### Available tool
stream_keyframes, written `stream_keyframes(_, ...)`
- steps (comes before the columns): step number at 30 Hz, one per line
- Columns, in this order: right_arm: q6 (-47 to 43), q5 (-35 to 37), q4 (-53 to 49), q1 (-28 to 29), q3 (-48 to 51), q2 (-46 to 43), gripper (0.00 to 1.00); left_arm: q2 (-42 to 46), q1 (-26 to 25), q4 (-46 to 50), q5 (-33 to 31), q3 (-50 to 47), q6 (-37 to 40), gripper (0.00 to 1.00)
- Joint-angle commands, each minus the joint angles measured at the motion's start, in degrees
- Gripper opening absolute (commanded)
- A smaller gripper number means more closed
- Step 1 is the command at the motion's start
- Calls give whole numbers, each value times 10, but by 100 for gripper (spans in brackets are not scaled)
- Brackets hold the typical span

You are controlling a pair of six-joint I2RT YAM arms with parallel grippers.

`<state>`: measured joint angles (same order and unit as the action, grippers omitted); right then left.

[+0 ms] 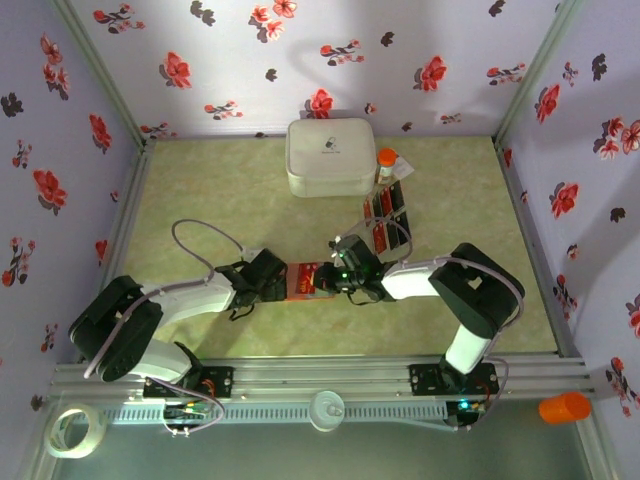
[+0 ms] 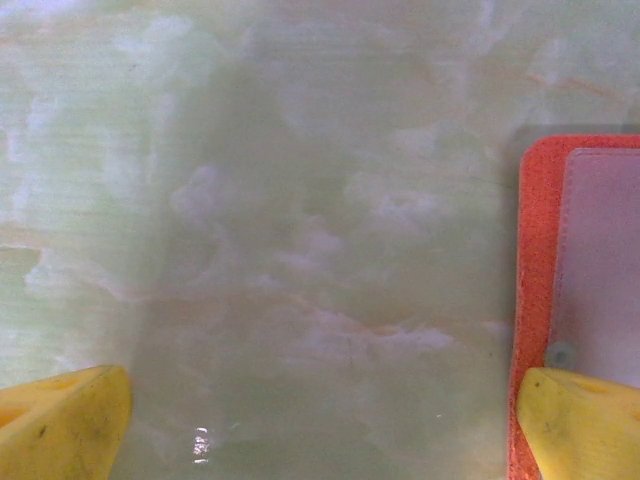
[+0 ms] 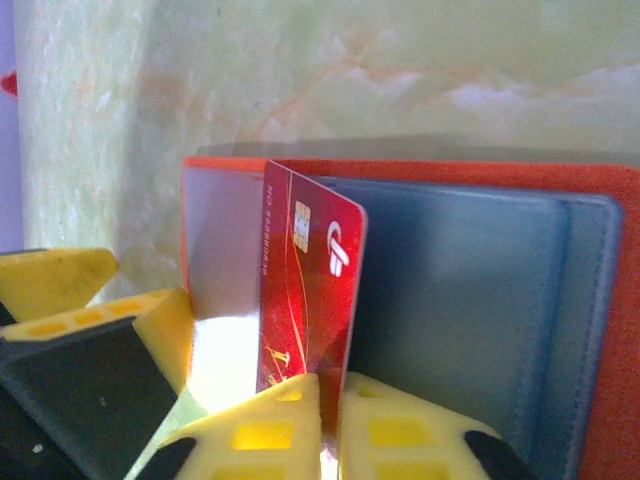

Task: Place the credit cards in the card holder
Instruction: Insert the credit card into the card slot.

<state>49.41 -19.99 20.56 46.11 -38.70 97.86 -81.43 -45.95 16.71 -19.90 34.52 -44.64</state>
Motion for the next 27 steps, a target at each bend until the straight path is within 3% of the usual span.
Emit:
stream_keyframes(1, -19, 1, -56, -3, -10, -6, 2, -22, 4, 0, 7, -13, -4, 100)
stream_keyframes(27, -28, -18, -118, -11, -32, -9, 0, -31, 4, -5, 7, -9, -2, 100)
